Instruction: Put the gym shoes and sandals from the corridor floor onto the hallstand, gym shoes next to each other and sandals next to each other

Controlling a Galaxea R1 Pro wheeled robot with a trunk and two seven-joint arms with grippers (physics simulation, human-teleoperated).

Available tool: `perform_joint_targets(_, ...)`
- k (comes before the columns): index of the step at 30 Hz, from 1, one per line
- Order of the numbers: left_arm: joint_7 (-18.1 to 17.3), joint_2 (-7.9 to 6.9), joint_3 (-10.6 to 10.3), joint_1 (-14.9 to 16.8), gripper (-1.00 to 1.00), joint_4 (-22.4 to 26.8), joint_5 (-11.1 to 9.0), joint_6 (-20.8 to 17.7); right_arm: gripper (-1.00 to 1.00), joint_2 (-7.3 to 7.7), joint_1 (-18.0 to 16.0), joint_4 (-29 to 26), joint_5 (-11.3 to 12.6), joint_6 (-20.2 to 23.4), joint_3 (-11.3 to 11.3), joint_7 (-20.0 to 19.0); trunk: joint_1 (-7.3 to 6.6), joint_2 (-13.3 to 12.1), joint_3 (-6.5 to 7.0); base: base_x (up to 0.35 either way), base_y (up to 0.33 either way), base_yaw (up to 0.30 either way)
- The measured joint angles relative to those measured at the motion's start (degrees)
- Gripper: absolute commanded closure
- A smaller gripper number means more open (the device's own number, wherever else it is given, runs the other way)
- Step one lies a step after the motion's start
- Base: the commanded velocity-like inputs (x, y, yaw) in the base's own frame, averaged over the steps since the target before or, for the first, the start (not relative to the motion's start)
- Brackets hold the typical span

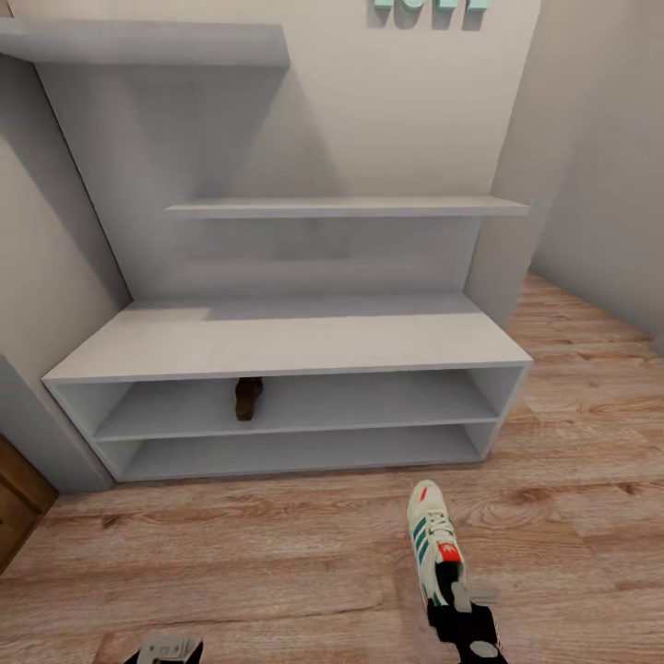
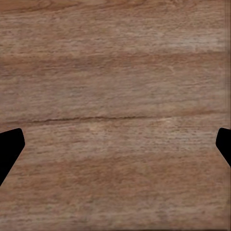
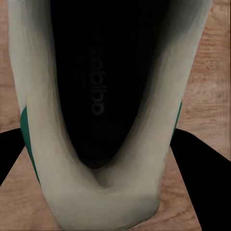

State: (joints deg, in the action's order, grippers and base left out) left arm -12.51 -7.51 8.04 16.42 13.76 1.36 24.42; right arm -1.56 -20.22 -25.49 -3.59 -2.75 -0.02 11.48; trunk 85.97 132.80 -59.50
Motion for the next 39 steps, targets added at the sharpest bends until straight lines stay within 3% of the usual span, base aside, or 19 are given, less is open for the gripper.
perform_joint_targets(1,-0.51,-0.10,0.00,-0.06,-1.00,-0.01,-0.04,0.00,1.00,-1.42,-0.04,-3.22,-0.05,3.47,0.10,2.29,0.00,0.00,0.01,0.000,0.000,0.000)
perform_joint_targets(4,-1.05,-0.21,0.00,-0.13,-1.00,-0.01,-0.09,0.02,1.00,-3.83,-0.12,-7.59,0.09,8.10,0.09,5.20,0.00,0.00,0.00,0.000,0.000,0.000)
perform_joint_targets(5,-1.24,-0.27,0.00,-0.14,-1.00,-0.02,-0.11,0.02,1.00,-5.27,-0.22,-9.84,0.10,10.75,0.18,6.38,0.00,0.00,0.01,0.000,0.000,0.000)
perform_joint_targets(10,-1.50,-0.32,0.00,-0.18,-1.00,-0.01,-0.13,0.01,1.00,-8.42,-1.34,-13.47,0.01,15.58,0.23,8.09,0.00,0.00,0.01,0.000,0.000,0.000)
perform_joint_targets(22,-1.59,-0.33,-0.10,-0.19,-1.00,-0.01,-0.09,0.00,1.00,-8.43,-9.01,-14.79,-0.02,21.47,0.35,8.69,0.00,0.00,0.00,0.000,0.000,0.000)
perform_joint_targets(28,-1.60,-0.33,-0.16,-0.19,-1.00,-0.04,-0.09,0.00,1.00,-8.44,-9.86,-17.39,0.03,24.00,0.68,8.60,0.00,0.00,0.00,0.000,0.000,0.000)
perform_joint_targets(33,-1.62,-0.15,-0.17,-0.26,-1.00,-0.53,0.02,0.07,1.00,-8.44,-10.08,-17.94,0.16,24.31,2.86,8.31,0.00,0.00,0.00,0.000,0.000,0.000)
perform_joint_targets(39,-1.64,-0.12,-0.18,-0.49,-1.00,-0.61,0.02,0.05,1.00,-8.44,-10.08,-17.84,0.15,24.39,2.09,8.25,0.00,0.00,0.00,0.000,0.000,0.000)
